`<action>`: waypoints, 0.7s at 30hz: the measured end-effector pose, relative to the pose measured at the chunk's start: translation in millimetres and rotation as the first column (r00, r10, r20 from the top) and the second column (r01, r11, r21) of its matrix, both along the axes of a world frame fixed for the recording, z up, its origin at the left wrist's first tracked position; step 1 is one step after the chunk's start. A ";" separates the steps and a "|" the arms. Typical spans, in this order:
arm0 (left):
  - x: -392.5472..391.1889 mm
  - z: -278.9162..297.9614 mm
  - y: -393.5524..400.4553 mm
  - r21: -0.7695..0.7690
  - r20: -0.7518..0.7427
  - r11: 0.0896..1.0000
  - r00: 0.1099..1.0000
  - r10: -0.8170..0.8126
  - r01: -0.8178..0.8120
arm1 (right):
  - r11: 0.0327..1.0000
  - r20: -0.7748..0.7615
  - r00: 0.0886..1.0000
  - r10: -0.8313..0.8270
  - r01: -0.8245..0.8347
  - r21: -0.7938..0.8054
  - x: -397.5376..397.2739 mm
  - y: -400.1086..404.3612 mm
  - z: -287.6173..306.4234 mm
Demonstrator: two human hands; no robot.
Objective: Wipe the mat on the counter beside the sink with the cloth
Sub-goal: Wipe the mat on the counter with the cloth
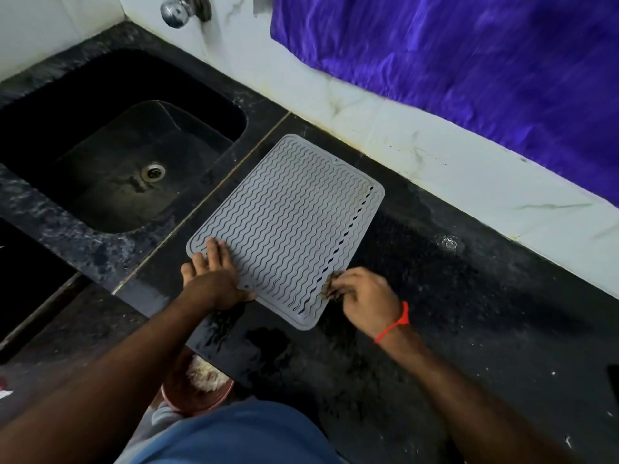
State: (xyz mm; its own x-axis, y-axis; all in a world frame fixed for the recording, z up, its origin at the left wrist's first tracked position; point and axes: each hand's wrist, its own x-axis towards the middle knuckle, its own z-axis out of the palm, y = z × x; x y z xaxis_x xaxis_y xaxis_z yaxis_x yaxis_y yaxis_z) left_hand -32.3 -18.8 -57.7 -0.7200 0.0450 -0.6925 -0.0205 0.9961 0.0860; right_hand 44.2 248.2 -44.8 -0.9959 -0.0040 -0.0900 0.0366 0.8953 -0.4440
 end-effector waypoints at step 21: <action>53.3 -21.1 51.2 0.165 -0.069 0.968 0.982 -0.178 0.187 | 0.946 0.151 0.940 0.305 -0.281 -0.163 26.4 -38.7 -11.5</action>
State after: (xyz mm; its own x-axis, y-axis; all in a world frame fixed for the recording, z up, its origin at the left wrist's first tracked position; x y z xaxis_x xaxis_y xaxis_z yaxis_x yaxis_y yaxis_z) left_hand 20.9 32.3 -78.8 -0.7242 0.2927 -0.6244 0.1696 0.9533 0.2501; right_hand 70.6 209.5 -56.3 -0.9179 -0.3178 -0.2376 -0.1315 0.8086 -0.5735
